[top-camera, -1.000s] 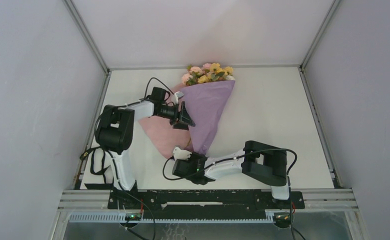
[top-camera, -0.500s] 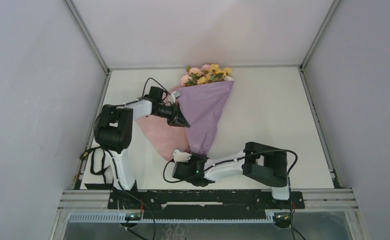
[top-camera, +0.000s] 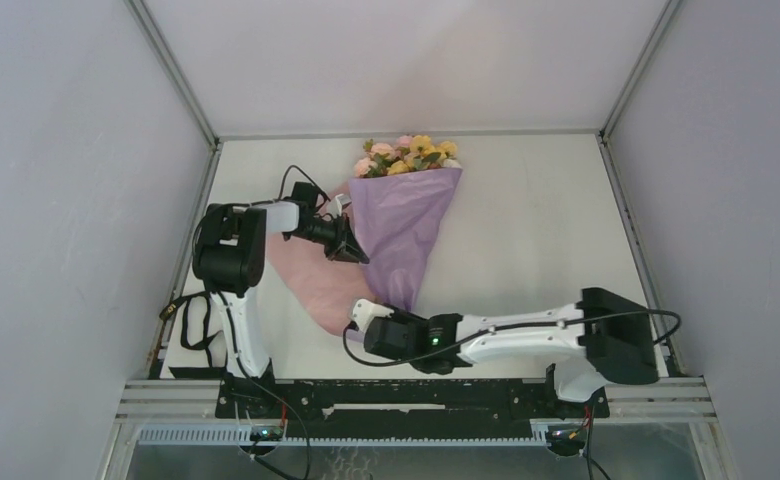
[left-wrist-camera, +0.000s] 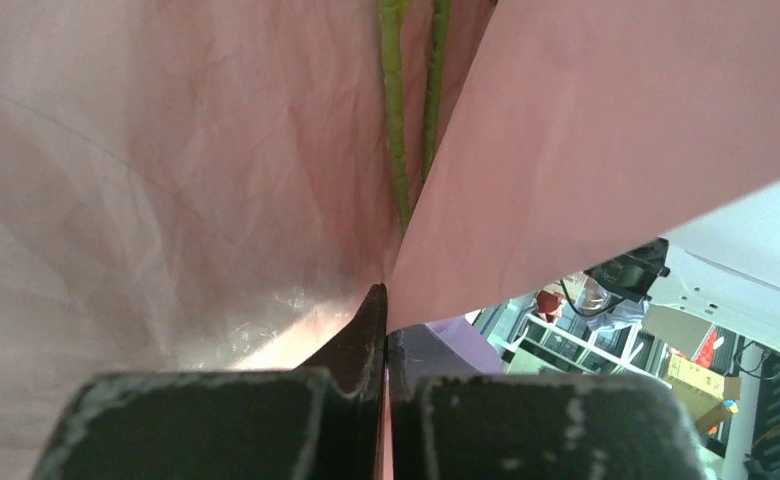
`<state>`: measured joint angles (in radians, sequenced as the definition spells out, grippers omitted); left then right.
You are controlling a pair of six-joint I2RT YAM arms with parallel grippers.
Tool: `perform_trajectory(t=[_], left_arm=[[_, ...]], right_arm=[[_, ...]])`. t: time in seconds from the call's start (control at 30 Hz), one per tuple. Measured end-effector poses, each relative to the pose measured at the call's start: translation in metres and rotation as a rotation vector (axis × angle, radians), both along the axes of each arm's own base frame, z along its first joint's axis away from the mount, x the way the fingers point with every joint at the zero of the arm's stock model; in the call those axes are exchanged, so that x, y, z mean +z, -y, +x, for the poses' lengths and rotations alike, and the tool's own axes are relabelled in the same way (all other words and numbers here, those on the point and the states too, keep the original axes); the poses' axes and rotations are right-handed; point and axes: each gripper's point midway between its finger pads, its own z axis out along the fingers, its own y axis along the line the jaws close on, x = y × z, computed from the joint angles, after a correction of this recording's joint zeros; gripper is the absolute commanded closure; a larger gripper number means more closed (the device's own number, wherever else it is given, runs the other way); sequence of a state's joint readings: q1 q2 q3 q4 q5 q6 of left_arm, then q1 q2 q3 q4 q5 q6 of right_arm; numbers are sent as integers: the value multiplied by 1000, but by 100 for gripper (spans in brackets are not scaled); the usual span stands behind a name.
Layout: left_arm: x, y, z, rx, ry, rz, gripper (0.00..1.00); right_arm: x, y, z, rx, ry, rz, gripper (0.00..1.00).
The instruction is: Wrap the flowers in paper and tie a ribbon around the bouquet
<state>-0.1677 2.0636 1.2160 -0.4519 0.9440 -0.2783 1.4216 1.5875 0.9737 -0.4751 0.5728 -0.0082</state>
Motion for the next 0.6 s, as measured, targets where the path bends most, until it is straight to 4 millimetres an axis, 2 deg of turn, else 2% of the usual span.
perform_trajectory(t=[0.13,0.3,0.37,0.43,0.53,0.6], left_arm=[[-2,-1,-2,-8,7,1,100],[-4,-1,-5,-15,7,1,100],[-4,-1,-6,-16,5,2,100],[-5,-1,-6,-17,4,2,100],[-6,-2,-7,-21,6,3,100],[-6,-2,-8,-21,4,4,100]], right_arm=[[27,-9,-14,68,-61,128,53],[37,-21,-22,98,-190,258,59],[38,-19,-9,27,-253,337,68],[38,-9,18,-106,-279,412,78],[33,8,47,-285,-296,493,87],[25,14,53,-354,-317,533,92]])
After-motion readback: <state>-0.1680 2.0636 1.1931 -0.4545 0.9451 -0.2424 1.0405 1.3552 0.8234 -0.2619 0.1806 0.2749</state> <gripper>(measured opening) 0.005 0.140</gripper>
